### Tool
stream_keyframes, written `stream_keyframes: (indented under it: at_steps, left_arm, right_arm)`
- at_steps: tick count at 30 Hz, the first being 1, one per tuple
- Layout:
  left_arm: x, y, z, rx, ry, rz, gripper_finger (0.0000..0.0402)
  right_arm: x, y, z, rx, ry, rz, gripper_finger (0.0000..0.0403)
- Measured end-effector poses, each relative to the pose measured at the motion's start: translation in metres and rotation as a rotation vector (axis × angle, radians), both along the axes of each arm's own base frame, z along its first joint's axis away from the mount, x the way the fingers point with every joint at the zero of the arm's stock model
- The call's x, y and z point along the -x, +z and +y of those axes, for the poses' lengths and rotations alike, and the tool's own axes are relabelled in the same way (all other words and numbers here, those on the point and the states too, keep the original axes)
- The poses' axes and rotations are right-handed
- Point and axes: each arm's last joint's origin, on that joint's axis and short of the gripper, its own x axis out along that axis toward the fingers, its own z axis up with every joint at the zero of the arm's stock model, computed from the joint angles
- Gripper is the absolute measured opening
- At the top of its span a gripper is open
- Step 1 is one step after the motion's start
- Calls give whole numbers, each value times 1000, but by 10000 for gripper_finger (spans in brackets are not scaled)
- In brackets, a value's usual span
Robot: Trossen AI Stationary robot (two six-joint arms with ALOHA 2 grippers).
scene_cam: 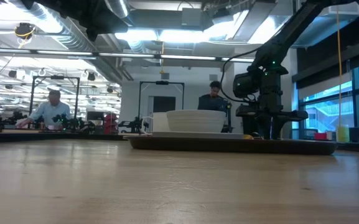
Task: Set up tray
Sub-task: Put the gold table knife to the right of the gold fork on the brown napkin on the black serving tray
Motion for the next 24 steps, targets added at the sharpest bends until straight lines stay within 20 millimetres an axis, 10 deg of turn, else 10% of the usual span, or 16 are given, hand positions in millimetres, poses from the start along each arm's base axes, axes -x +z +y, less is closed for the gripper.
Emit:
stream_keyframes:
  at_steps: [24]
  left_arm:
    - [0, 0, 0, 0, 0, 0, 59]
  right_arm:
    - [0, 0, 0, -11, 30, -19, 53]
